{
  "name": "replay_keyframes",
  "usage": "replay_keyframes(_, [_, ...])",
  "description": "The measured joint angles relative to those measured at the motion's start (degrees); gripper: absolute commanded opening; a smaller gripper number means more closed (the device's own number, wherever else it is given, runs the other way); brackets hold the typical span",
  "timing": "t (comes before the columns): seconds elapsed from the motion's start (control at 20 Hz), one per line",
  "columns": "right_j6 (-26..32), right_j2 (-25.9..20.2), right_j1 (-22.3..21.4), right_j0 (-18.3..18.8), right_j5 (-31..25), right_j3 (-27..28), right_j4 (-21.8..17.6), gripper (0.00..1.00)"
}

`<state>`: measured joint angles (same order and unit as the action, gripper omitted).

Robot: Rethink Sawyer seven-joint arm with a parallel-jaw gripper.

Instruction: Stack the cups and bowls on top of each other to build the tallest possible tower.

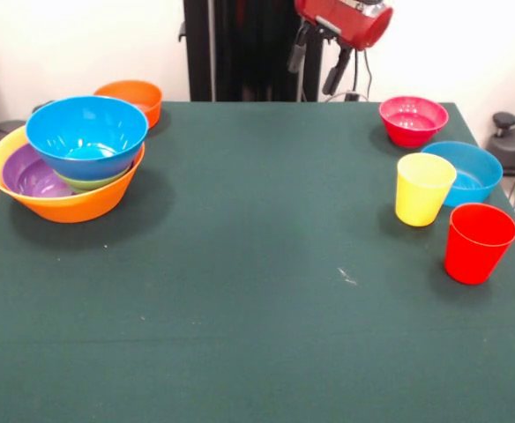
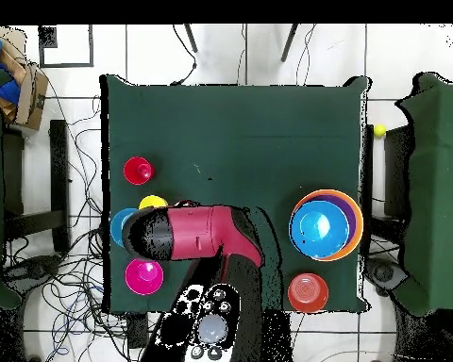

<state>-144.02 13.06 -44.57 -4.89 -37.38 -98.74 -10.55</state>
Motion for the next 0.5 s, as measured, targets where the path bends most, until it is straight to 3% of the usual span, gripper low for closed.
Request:
replay_keyframes(0.25, [1.07, -4.56, -2.77, 5.26, 1.0, -2.1, -1.67, 1.0])
replay_keyframes(0.5, [1.18, -6.47, -3.64, 7.59, 3.5, -2.32, -3.85, 1.0])
